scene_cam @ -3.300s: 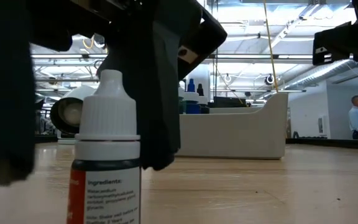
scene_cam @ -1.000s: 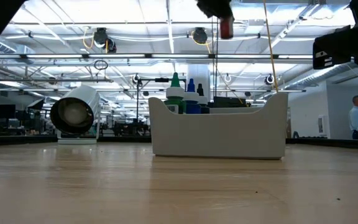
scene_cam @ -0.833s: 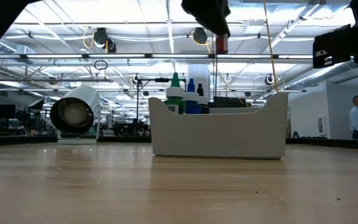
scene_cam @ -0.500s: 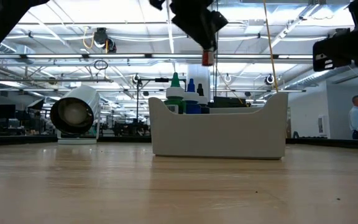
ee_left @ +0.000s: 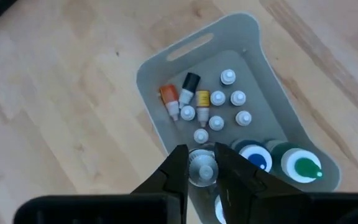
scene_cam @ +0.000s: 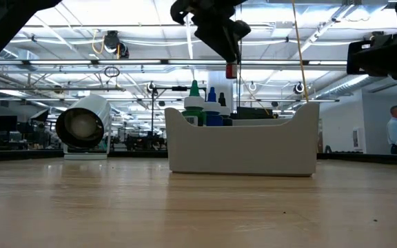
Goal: Pick & Place food coloring
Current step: Put the small red food coloring bottle into the bin
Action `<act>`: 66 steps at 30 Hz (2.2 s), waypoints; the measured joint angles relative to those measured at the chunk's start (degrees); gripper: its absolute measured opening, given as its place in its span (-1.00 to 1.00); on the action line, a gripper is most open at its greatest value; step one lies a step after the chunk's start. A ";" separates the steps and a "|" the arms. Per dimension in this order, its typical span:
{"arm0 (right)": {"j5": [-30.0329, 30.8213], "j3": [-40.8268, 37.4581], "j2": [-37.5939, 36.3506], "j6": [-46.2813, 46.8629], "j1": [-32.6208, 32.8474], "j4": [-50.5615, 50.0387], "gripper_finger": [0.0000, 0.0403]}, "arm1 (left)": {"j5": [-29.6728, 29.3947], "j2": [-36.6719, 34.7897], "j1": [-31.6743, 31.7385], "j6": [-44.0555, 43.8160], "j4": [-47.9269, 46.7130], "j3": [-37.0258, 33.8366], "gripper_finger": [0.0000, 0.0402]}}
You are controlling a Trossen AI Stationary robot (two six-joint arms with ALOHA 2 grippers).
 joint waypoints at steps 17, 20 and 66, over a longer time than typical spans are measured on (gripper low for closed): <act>0.00 0.00 0.02 2.70 0.00 -1.07 -1.00 | 12.84 0.55 -1.43 -1.62 4.13 0.02 -0.69; 0.02 0.00 0.04 3.41 0.00 -1.12 -1.00 | 12.74 1.64 -2.12 -1.41 4.10 0.02 -0.70; -13.86 0.00 1.50 7.11 0.11 12.01 -1.00 | 11.49 3.30 -2.69 8.84 3.87 -0.02 -0.70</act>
